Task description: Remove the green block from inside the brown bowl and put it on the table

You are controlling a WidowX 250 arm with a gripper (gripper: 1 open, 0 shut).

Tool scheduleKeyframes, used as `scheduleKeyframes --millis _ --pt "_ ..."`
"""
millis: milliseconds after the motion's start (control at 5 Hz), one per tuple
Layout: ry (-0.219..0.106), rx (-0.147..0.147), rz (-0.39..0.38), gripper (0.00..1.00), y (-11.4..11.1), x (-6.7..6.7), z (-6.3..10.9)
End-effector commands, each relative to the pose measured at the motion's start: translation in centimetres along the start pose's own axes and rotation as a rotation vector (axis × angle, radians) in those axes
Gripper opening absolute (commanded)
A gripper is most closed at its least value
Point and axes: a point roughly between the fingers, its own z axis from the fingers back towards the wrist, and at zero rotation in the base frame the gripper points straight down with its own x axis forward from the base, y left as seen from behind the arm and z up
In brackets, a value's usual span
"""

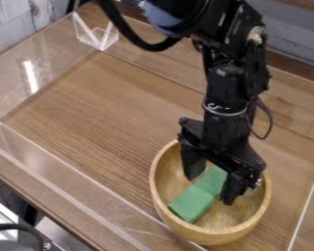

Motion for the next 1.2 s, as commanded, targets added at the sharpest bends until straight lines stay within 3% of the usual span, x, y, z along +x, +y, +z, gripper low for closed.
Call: scheduleKeyframes --millis 0,800,1000 --pt "-0.070 -0.008 -0.002 1.00 0.15 0.67 1.53" --pt "-0.084 -0.027 -0.012 1.00 0.27 0.79 1.55" --pt "-0.086 -0.026 -0.019 1.00 0.36 0.83 0.83"
